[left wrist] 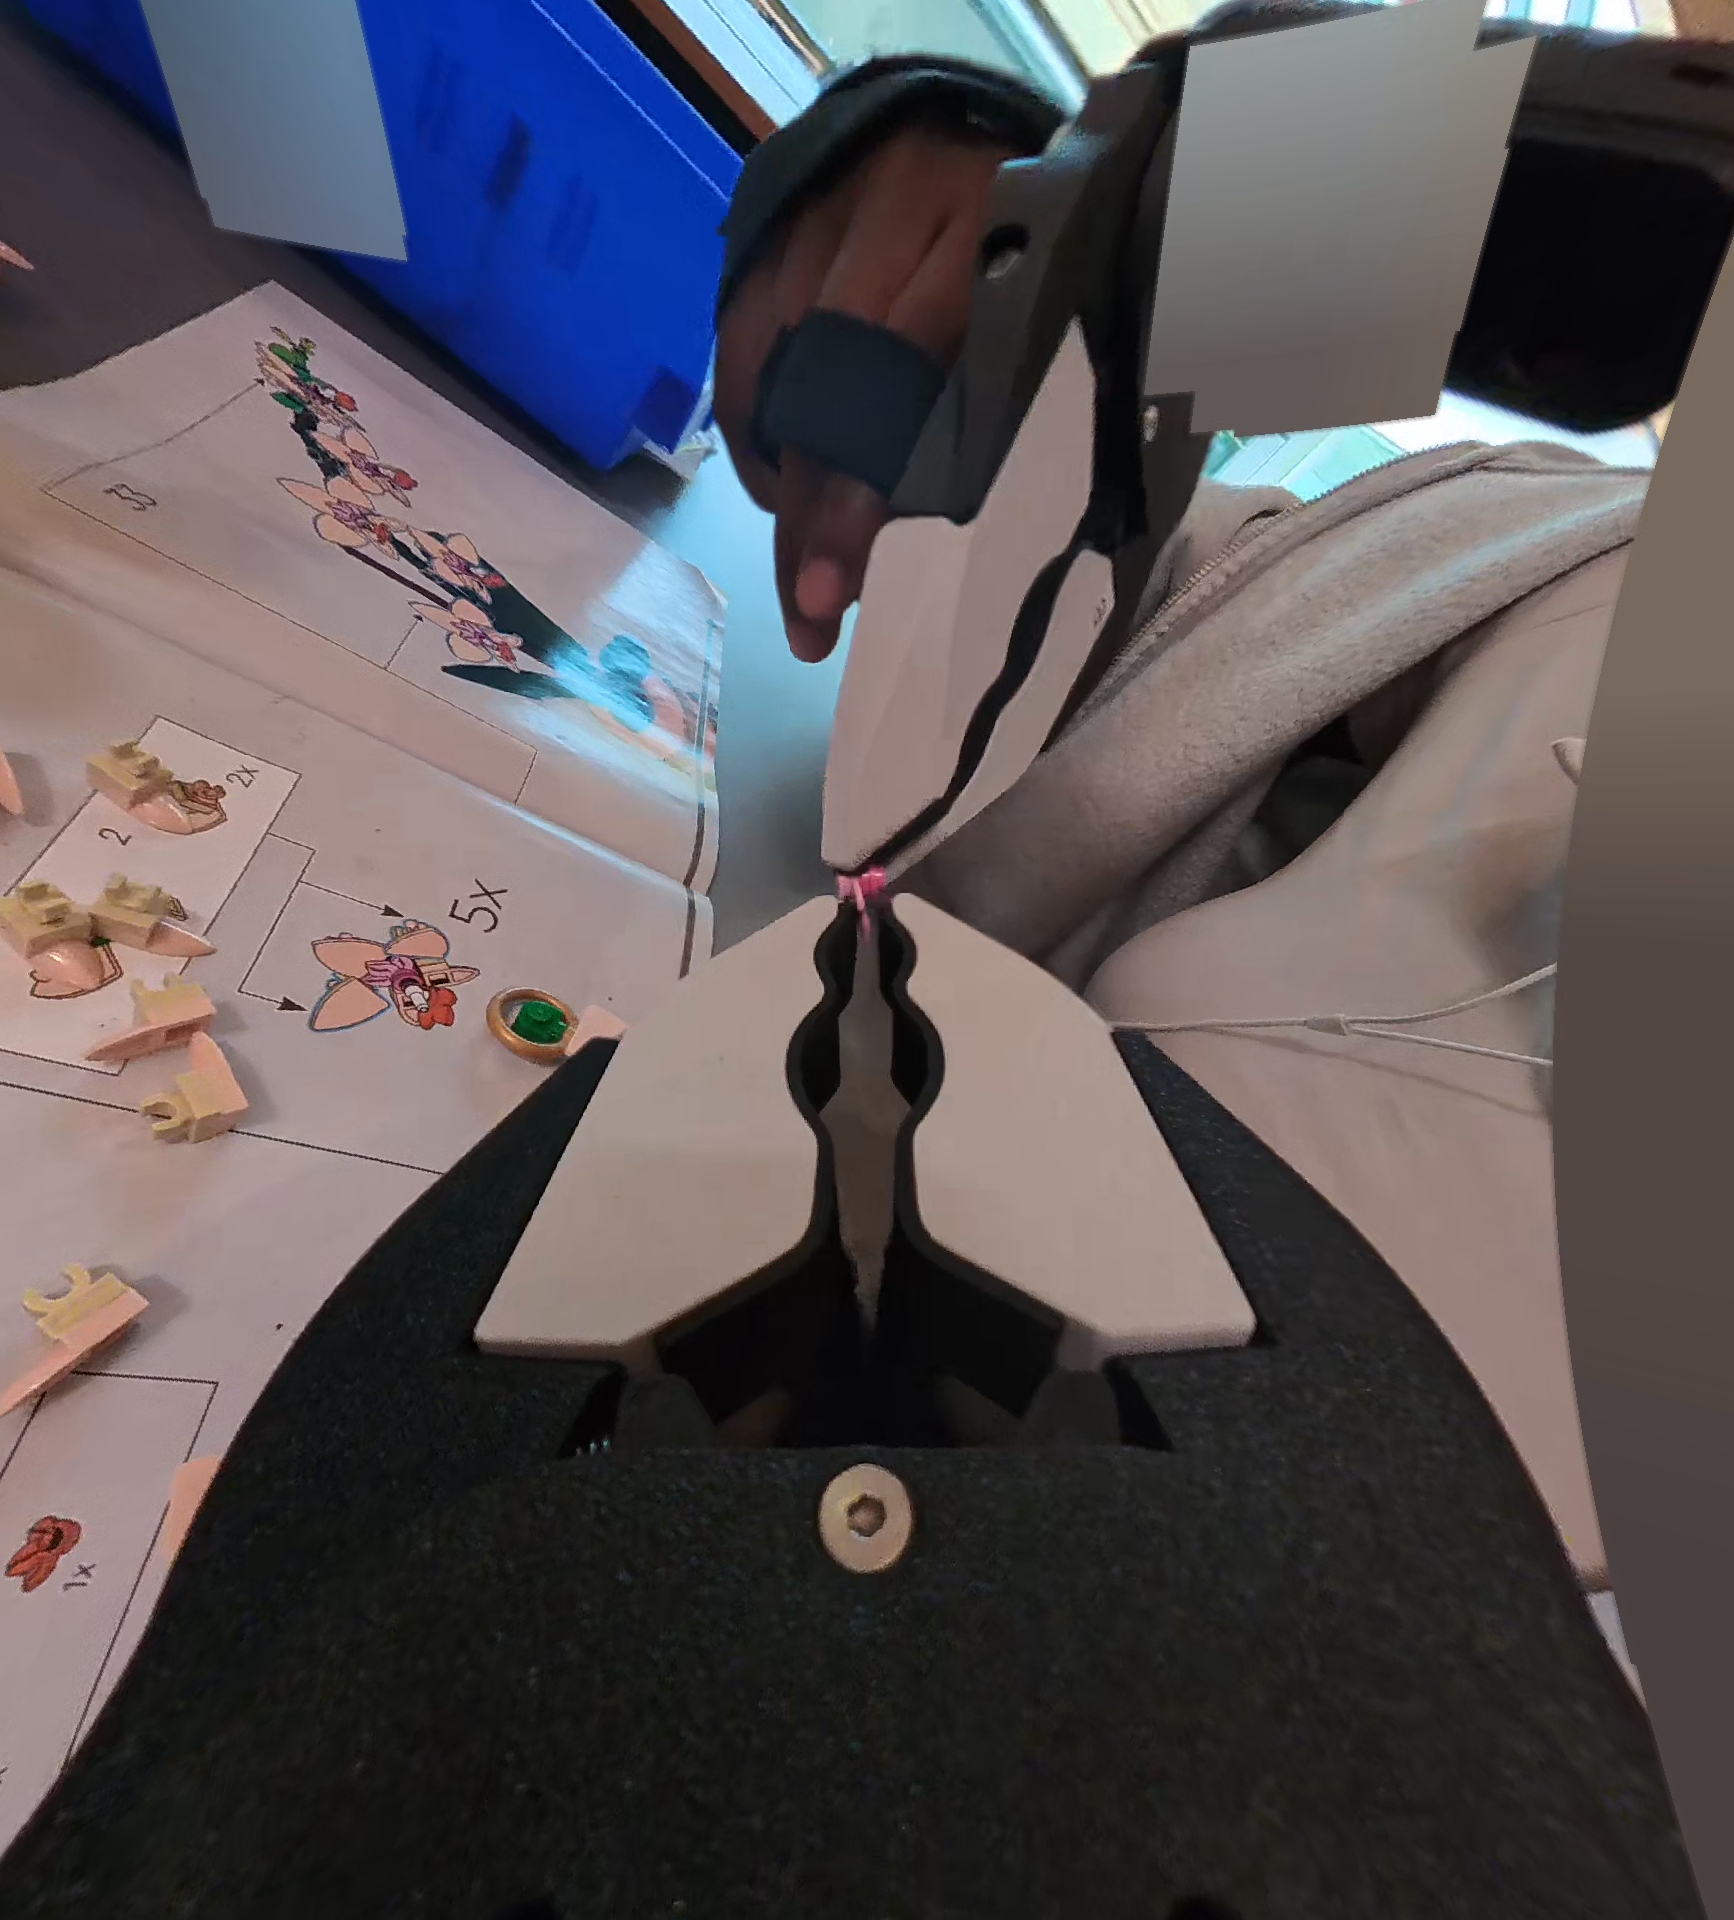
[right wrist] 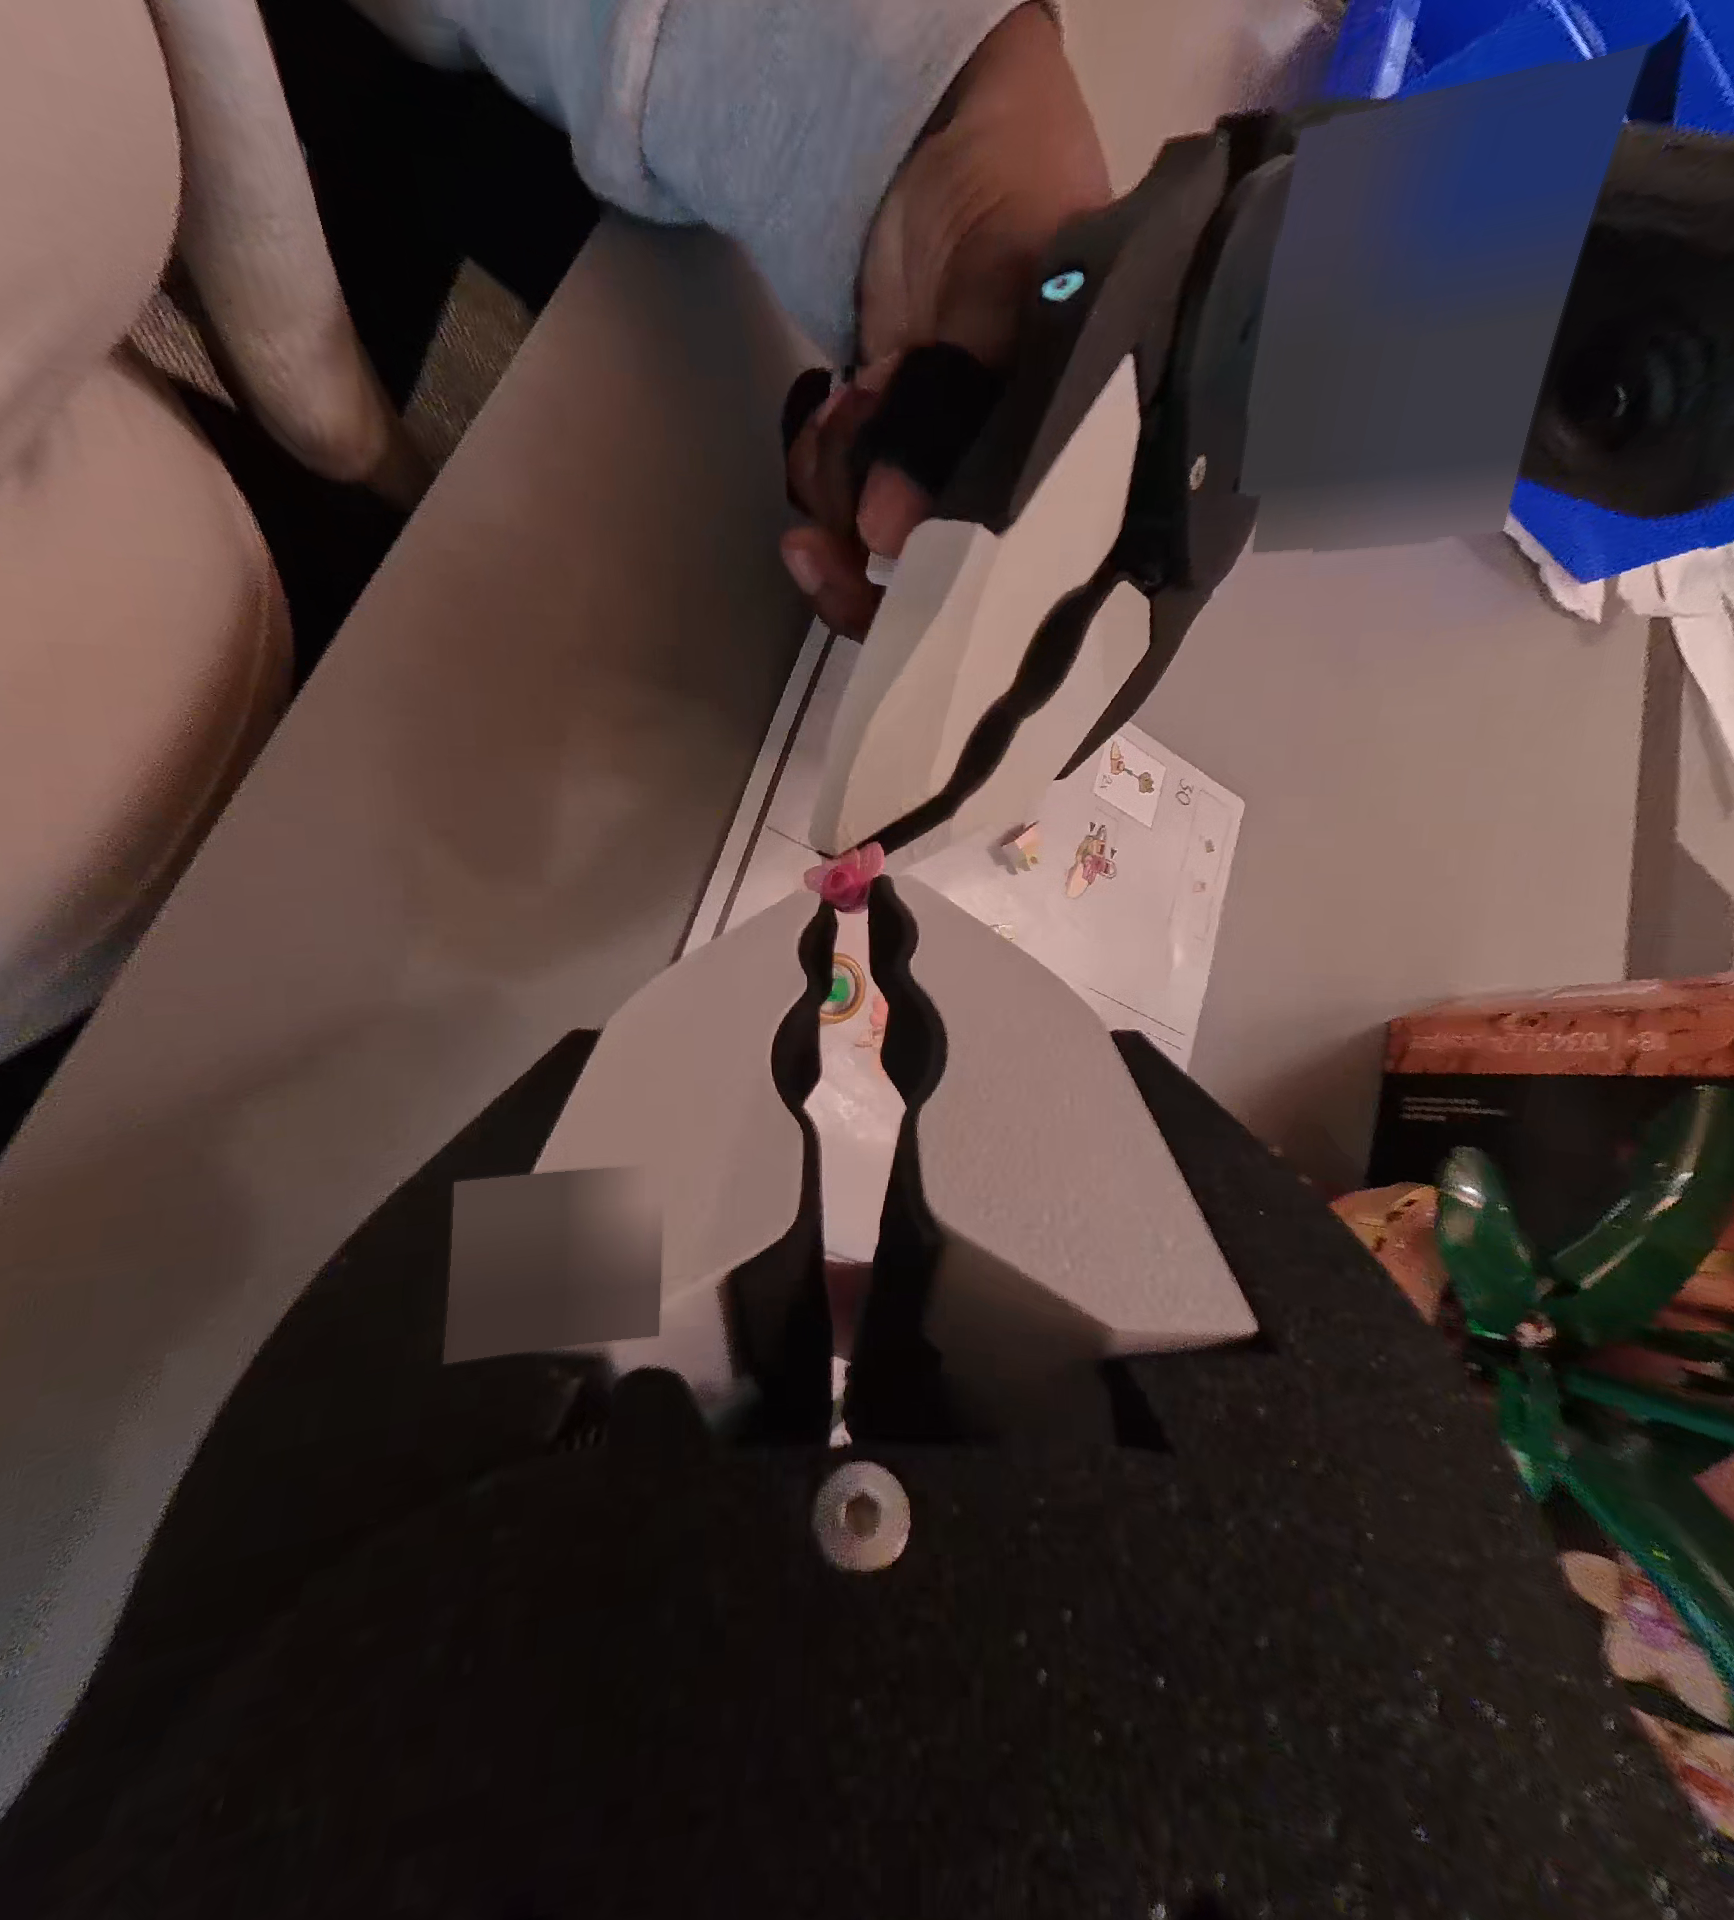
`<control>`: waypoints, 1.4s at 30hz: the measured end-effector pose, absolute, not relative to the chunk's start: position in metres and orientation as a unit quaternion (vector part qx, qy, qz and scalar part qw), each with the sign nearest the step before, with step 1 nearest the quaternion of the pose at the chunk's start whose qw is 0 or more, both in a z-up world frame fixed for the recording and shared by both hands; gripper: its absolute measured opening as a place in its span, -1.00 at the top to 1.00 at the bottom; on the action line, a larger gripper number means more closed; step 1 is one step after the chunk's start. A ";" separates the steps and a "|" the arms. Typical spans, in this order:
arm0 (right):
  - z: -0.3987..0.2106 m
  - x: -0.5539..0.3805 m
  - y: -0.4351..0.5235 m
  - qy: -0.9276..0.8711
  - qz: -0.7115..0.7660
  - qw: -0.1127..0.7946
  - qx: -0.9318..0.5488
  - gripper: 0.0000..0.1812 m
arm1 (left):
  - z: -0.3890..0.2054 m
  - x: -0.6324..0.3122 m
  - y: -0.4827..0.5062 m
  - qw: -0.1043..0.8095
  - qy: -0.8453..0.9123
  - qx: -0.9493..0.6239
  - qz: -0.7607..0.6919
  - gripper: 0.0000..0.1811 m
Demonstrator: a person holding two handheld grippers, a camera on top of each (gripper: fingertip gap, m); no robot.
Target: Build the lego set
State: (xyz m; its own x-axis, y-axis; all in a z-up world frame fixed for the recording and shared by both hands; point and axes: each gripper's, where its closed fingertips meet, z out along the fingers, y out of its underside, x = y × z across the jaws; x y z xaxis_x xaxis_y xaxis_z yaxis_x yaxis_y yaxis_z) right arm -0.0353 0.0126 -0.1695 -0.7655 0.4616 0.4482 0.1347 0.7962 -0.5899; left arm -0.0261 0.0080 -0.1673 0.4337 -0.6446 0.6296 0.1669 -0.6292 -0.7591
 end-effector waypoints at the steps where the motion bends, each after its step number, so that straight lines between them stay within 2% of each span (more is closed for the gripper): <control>1: -0.169 -0.036 0.013 -0.894 0.292 0.291 -0.176 0.94 | -0.167 -0.027 0.007 0.397 0.160 -0.748 -0.507 0.93; 3: -0.170 -0.040 0.020 -0.883 0.323 0.275 -0.200 0.94 | -0.173 -0.036 0.007 0.387 0.164 -0.772 -0.476 0.79; 7: -0.188 -0.041 0.033 -0.876 0.359 0.213 -0.242 1.00 | -0.177 -0.054 0.002 0.398 0.186 -0.812 -0.385 0.79; 10: -0.211 -0.043 0.045 -0.885 0.342 0.172 -0.266 1.00 | -0.210 -0.068 0.007 0.368 0.207 -0.881 -0.215 0.74; 15: -0.231 -0.040 0.048 -0.901 0.311 0.117 -0.280 0.94 | -0.217 -0.077 -0.002 0.361 0.205 -0.899 -0.138 0.87; 20: -0.240 -0.047 0.046 -0.911 0.306 0.099 -0.258 0.79 | -0.196 -0.068 -0.010 0.395 0.180 -0.879 -0.196 0.86; 25: -0.242 -0.053 0.043 -0.903 0.320 0.096 -0.270 0.80 | -0.211 -0.028 0.007 0.387 0.212 -0.882 -0.164 0.88; 29: -0.242 -0.043 0.032 -0.889 0.338 0.084 -0.299 0.82 | -0.233 -0.043 0.012 0.352 0.210 -0.907 -0.098 0.85; 36: -0.235 -0.034 0.030 -0.858 0.359 0.095 -0.355 0.82 | -0.228 -0.054 0.010 0.360 0.192 -0.909 -0.081 0.86; 42: -0.241 -0.037 0.027 -0.852 0.355 0.088 -0.376 0.74 | -0.232 -0.061 0.008 0.356 0.199 -0.910 -0.071 0.86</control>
State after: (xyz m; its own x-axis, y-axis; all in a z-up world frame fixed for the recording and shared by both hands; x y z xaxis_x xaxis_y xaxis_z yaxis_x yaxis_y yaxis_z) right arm -0.0366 0.0267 -0.2412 -0.7015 0.7030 -0.1172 0.5784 0.4656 -0.6699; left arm -0.0613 0.0078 -0.2323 0.9112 -0.4118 -0.0125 -0.3111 -0.6678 -0.6762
